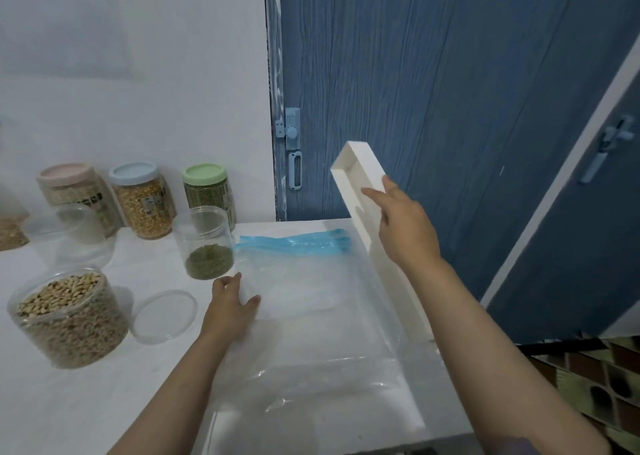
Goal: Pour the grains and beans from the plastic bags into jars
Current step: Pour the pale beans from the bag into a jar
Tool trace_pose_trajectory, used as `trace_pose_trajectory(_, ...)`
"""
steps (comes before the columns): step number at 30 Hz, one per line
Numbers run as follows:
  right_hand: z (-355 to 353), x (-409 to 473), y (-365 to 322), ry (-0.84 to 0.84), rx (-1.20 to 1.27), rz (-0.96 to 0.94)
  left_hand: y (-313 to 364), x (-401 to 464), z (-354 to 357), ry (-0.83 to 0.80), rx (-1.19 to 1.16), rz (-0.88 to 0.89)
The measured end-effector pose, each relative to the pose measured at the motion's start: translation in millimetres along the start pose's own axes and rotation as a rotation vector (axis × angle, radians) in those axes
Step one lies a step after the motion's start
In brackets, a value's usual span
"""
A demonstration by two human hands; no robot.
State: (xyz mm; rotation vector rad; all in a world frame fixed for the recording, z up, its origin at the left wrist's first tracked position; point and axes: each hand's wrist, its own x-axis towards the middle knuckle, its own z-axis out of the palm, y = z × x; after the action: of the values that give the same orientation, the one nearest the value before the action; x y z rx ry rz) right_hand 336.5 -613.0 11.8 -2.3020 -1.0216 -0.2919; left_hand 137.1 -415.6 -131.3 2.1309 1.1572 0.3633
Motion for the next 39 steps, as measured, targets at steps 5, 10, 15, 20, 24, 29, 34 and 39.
trace_pose_trajectory(5, 3, 12, -30, -0.223, 0.369, 0.054, 19, 6, -1, -0.051, -0.04, -0.039)
trace_pose_trajectory(10, 61, -13, -51, -0.505, 0.333, 0.159, 31, 7, 6, -0.109, -0.093, -0.079)
trace_pose_trajectory(15, 112, -50, -40, -0.573, 0.087, 0.145, 31, -4, 20, -0.054, 0.206, -0.058)
trace_pose_trajectory(20, 116, -54, -4, -0.557, -0.188, 0.048, 11, -14, 31, -0.004, 0.461, -0.046)
trace_pose_trajectory(24, 105, -52, 22, -0.56, -0.189, 0.114, 5, -17, 36, 0.008, 0.5, -0.064)
trace_pose_trajectory(29, 106, -50, 29, -0.578, -0.125, 0.171, 9, -17, 31, -0.024, 0.444, -0.095)
trace_pose_trajectory(34, 100, -47, 17, -0.49, -0.19, 0.193, 19, -21, 10, -0.048, 0.302, -0.081)
trace_pose_trajectory(39, 77, -52, -20, -0.32, 0.219, 0.108, 36, -40, -22, 0.105, 0.202, 0.053)
